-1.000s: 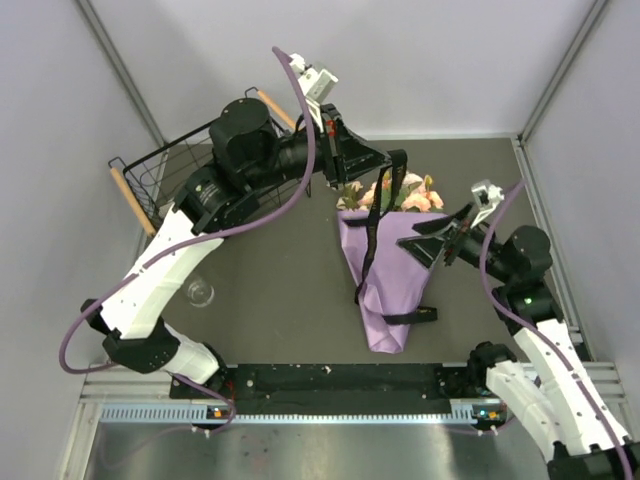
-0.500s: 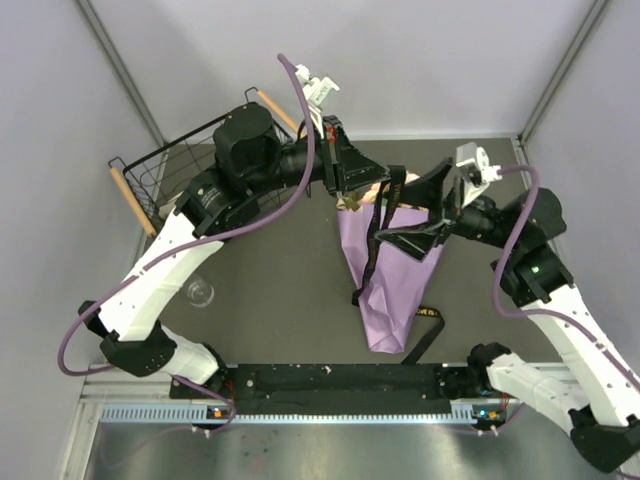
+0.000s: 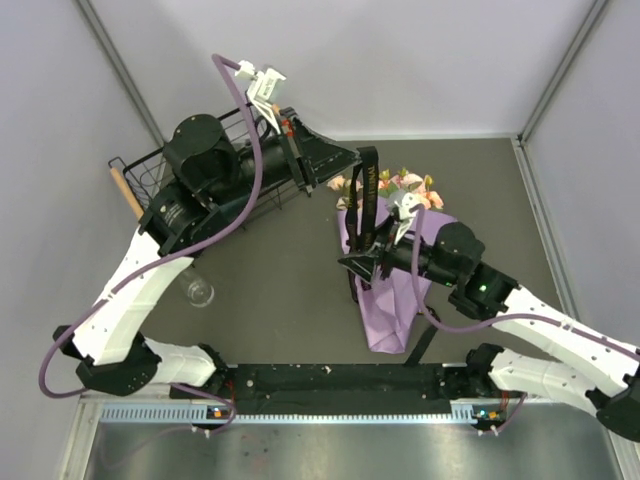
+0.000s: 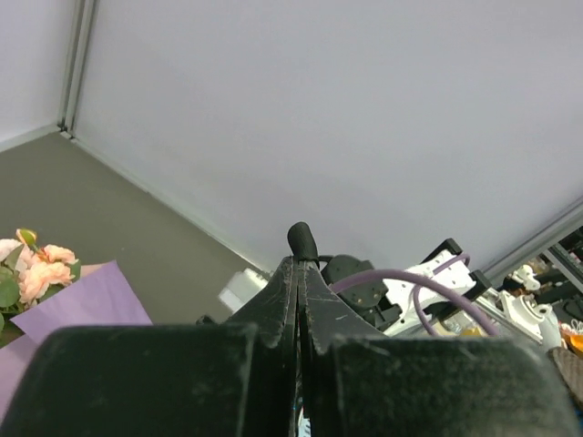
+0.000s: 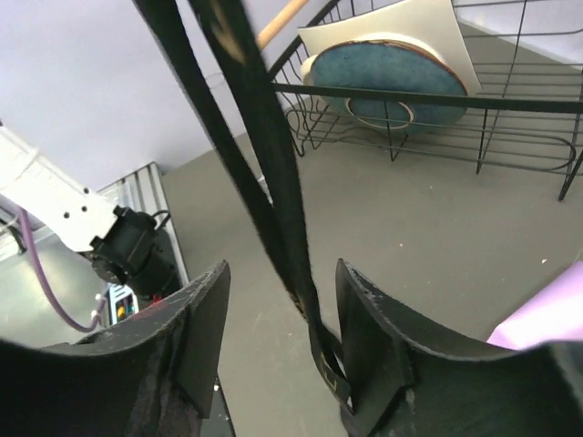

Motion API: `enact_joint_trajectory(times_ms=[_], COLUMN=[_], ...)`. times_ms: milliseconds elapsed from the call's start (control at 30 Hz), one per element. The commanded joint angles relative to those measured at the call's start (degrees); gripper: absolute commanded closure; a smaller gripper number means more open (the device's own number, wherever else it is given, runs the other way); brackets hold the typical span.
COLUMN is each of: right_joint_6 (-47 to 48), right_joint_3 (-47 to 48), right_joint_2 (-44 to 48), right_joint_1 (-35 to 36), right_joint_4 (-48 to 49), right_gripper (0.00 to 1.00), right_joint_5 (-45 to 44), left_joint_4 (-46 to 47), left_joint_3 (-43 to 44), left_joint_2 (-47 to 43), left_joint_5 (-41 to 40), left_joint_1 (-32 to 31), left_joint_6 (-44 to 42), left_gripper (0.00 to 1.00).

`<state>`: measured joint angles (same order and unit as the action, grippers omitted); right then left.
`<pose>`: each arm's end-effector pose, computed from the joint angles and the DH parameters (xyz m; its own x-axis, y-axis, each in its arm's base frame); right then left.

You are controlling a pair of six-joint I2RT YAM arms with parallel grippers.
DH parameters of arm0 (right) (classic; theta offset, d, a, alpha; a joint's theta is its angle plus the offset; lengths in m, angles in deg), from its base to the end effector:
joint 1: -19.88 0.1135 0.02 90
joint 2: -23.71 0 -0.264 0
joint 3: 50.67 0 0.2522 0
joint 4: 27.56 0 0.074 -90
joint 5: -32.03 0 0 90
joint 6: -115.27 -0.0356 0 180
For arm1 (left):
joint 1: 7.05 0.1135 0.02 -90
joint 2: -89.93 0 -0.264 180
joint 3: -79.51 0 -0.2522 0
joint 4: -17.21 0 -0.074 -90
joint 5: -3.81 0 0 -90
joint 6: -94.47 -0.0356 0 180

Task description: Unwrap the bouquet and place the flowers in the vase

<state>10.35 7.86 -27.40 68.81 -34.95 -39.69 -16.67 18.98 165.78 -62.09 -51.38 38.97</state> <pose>0.1310 0.1673 0.3516 -0.2370 0.1001 -0.9663 -0.8909 0.3742 0.2573 0.1637 -0.1802 0.5615 -0.4246 -0.3080 -0.8514 0.8315 0.2394 -0.5013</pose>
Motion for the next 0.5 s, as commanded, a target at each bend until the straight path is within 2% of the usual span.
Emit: enact_joint_trajectory(times_ms=[0,67,133,200,333,400,433,467], right_joint_6=[2.08,2.35,1.39,0.33,-0.2,0.85,0.77,0.85], right_joint_3=[5.4,5.59,6.2,7.51,13.47,17.52,22.85,25.69], right_joint_2=[-2.94,-2.68,-2.76,-3.03,-3.38,-4.69,-5.74,-8.8], right_joint_1=[4.59,6.35,6.45,6.53,6.45,5.4,4.87,4.34], right_joint_4=[2.51,2.15,2.24,0.58,-1.18,-4.07,-5.13,-6.1], right_gripper=[0.57,0.64,0.79,1.0,1.0,1.0,1.0,1.0], right_joint_5=[-12.71,-15.11,-16.78,-19.93,-24.6,-23.4,-22.42,-21.2], left_joint_4=[4.66,4.39,4.39,4.56,0.97,-3.68,-5.27,-7.54], left_joint_3=[-1.3,-2.52,-4.62,-6.04,-9.9,-10.44,-10.52,-10.7], left_joint_2=[-2.54,-3.6,-5.62,-7.73,-12.39,-14.58,-15.03,-15.47], left_joint_5=[-2.99,-3.97,-5.28,-6.16,-13.44,-19.16,-20.31,-21.97], left_joint_1=[0.65,1.35,2.58,3.81,4.79,4.87,4.87,4.96], left_joint_6=[2.33,2.24,2.24,1.89,-4.06,-6.63,-8.82,-9.79], left_gripper=[1.0,1.0,1.0,1.0,1.0,1.0,0.98,0.92])
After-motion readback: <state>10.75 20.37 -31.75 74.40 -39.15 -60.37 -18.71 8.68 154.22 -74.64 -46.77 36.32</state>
